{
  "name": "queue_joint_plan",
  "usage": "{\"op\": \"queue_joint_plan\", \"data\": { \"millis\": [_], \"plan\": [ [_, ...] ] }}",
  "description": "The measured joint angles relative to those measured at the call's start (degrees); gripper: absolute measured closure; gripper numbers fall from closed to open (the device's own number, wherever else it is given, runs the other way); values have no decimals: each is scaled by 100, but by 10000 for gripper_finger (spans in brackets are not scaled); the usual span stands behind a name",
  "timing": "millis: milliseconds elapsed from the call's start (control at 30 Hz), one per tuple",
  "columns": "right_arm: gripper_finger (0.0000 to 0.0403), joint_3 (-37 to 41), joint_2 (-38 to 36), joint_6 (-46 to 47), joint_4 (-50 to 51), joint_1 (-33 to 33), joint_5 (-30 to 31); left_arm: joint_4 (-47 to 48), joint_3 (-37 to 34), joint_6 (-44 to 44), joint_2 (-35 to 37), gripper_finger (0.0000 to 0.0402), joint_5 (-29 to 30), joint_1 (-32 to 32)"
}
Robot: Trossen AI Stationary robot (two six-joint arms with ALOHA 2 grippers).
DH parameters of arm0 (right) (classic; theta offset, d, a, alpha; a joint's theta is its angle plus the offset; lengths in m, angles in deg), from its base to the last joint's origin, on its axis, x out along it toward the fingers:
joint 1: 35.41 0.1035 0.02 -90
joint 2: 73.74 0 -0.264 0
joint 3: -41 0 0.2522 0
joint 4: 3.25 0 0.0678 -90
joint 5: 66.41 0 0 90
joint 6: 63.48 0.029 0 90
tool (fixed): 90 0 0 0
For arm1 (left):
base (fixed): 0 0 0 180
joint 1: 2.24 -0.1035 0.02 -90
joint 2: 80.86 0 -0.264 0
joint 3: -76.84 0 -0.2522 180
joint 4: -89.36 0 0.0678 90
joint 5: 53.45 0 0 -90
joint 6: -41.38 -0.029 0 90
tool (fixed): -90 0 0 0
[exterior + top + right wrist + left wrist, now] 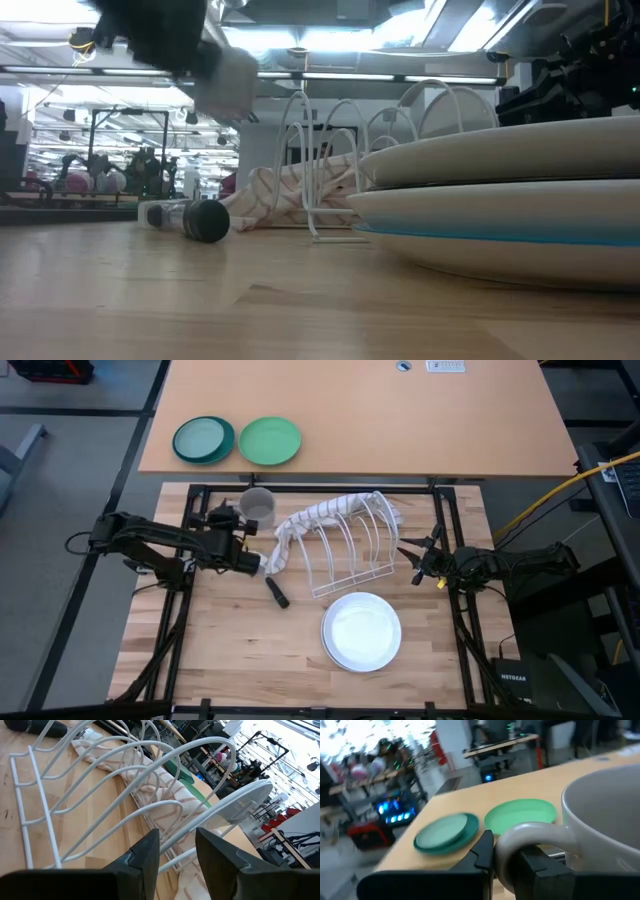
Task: Sort dishes
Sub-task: Remove the gray mug from the white plate and place it on the top left of the table
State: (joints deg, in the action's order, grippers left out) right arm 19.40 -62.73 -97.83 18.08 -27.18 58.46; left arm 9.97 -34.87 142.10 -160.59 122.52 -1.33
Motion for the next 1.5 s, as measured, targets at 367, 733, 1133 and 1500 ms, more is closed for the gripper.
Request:
{"op": "queue_joint_plan", "data": {
  "millis": [367,733,1133,1500],
  "plan": [
    [271,0,0,-2,-2,0,15,-3537,-2353,419,-11,377,-235,-854],
    [271,0,0,-2,-2,0,24,-6182,-3256,-1871,-11,377,-1001,-1409],
    [271,0,0,-2,-2,0,24,-7311,-3546,-3820,-15,377,-1204,-1761],
    [271,0,0,-2,0,0,9,-7294,-3541,-3964,-15,316,-1781,-1757]
  ]
}}
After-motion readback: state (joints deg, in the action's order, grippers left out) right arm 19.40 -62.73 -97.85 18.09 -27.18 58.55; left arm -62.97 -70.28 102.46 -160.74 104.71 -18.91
